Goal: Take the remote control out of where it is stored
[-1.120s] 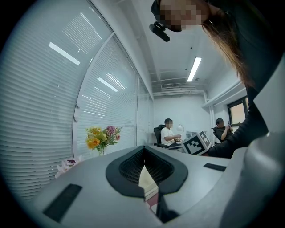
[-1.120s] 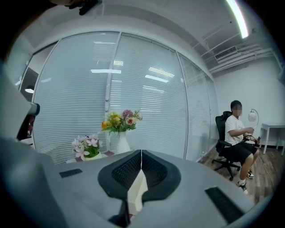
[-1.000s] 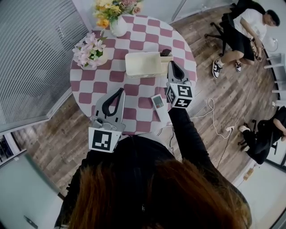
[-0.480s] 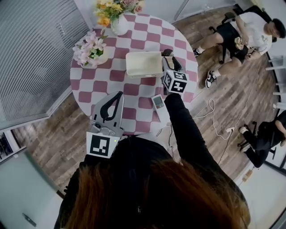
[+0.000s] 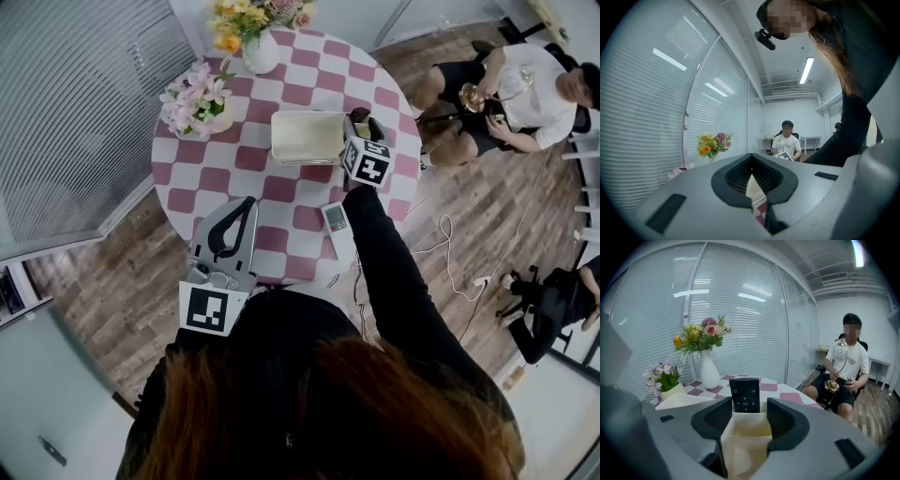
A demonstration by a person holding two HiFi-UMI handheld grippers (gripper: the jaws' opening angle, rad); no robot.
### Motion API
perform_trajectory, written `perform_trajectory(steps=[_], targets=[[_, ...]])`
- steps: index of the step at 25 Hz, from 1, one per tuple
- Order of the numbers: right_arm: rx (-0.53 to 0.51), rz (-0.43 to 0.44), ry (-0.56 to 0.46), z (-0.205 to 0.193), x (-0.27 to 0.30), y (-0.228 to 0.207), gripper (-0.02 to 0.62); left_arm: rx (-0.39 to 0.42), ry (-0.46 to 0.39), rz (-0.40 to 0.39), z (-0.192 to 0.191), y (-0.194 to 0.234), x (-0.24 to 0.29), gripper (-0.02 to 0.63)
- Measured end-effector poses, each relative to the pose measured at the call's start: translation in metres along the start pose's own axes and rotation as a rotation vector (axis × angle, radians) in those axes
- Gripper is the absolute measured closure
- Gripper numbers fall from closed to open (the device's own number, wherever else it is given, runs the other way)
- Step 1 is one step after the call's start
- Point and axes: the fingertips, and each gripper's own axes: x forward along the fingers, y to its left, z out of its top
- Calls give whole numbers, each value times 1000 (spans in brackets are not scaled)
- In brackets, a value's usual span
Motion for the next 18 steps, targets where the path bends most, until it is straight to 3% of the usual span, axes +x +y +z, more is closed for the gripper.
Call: perform_trajectory(steps=[7, 13, 18], targets=[[-10, -2, 9, 1, 5, 3, 362, -1, 4, 18, -2, 4, -2, 597], [4, -3, 10, 1, 6, 2, 405, -2, 3, 23, -2, 4, -2, 597], [-30, 8, -52, 13, -3, 1, 408, -3, 2, 29, -3, 4, -3, 597]])
